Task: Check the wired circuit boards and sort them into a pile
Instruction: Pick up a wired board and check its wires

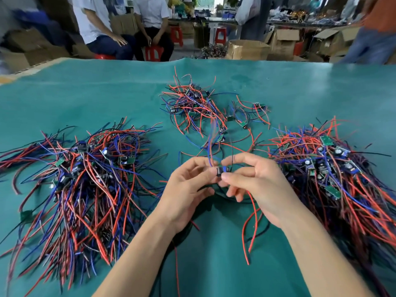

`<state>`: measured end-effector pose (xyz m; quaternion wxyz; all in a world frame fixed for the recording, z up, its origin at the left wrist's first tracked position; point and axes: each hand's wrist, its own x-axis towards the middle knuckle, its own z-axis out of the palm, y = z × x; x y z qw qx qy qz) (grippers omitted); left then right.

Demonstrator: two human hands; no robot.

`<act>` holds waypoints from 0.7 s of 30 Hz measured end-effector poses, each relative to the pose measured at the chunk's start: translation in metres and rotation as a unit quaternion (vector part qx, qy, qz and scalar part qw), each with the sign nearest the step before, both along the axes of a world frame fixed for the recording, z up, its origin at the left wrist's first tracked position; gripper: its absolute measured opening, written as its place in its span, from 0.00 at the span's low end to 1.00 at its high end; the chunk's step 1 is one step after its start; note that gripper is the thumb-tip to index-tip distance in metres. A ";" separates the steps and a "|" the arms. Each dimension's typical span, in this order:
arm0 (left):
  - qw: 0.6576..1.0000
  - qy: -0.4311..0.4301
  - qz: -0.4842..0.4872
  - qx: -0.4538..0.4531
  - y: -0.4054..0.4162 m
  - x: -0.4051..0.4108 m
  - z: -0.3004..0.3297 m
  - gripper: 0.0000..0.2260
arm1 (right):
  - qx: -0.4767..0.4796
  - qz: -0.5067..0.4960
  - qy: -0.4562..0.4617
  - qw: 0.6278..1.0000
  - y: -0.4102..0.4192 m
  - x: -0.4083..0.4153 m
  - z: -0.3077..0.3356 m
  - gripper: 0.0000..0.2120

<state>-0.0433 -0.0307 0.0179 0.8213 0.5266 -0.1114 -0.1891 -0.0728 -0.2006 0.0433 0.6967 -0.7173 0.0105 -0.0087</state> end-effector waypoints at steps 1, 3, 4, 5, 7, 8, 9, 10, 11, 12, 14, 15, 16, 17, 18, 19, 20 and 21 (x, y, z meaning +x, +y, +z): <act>1.000 0.002 0.001 -0.009 0.001 0.000 0.000 0.05 | 0.014 0.002 0.001 1.000 0.001 0.000 0.000 0.08; 1.000 -0.001 -0.005 -0.031 0.001 0.001 0.001 0.07 | 0.045 -0.002 0.007 0.999 0.003 0.000 0.001 0.05; 0.999 -0.005 -0.007 -0.041 0.001 0.000 0.002 0.08 | 0.063 -0.011 0.012 0.998 0.002 0.001 0.002 0.05; 0.999 -0.007 -0.008 -0.052 0.001 0.000 0.003 0.08 | 0.084 -0.024 0.015 0.996 0.001 0.002 0.002 0.04; 0.998 -0.003 -0.008 -0.065 0.000 -0.001 0.004 0.08 | 0.132 -0.042 0.023 0.990 -0.003 0.003 0.004 0.03; 0.998 0.001 -0.012 -0.065 0.000 -0.002 0.004 0.09 | 0.157 -0.041 0.025 0.986 -0.005 0.003 0.004 0.04; 0.998 0.006 -0.019 -0.066 0.000 -0.003 0.006 0.10 | 0.180 -0.033 0.026 0.983 -0.007 0.003 0.005 0.05; 0.997 0.009 -0.025 -0.072 0.000 -0.003 0.007 0.11 | 0.202 -0.020 0.028 0.979 -0.009 0.003 0.006 0.05; 0.996 0.011 -0.029 -0.079 0.000 -0.003 0.007 0.13 | 0.226 -0.007 0.030 0.974 -0.010 0.003 0.007 0.05; 0.996 0.012 -0.031 -0.081 0.000 -0.003 0.007 0.14 | 0.251 0.004 0.032 0.967 -0.011 0.003 0.006 0.04; 0.997 0.012 -0.032 -0.067 0.000 -0.003 0.008 0.10 | 0.278 0.030 0.036 0.960 -0.014 0.003 0.004 0.05; 0.998 0.016 -0.038 -0.055 -0.001 -0.003 0.009 0.10 | 0.265 0.047 0.036 0.962 -0.014 0.003 0.003 0.05; 0.998 0.024 -0.047 -0.043 -0.001 -0.004 0.009 0.12 | 0.234 0.065 0.037 0.969 -0.013 0.002 0.002 0.05; 0.997 0.032 -0.058 -0.030 -0.002 -0.005 0.009 0.13 | 0.190 0.083 0.041 0.977 -0.012 0.001 0.002 0.07; 0.997 0.032 -0.068 -0.016 -0.003 -0.005 0.008 0.14 | 0.143 0.095 0.049 0.984 -0.010 0.000 0.001 0.10; 0.997 0.026 -0.077 -0.004 -0.003 -0.006 0.007 0.11 | 0.106 0.098 0.056 0.988 -0.009 0.000 0.000 0.12; 0.997 0.017 -0.082 0.005 -0.003 -0.006 0.005 0.08 | 0.086 0.094 0.062 0.990 -0.008 0.000 -0.001 0.13; 0.996 0.012 -0.083 0.010 -0.003 -0.006 0.004 0.05 | 0.080 0.085 0.067 0.991 -0.008 0.001 -0.002 0.12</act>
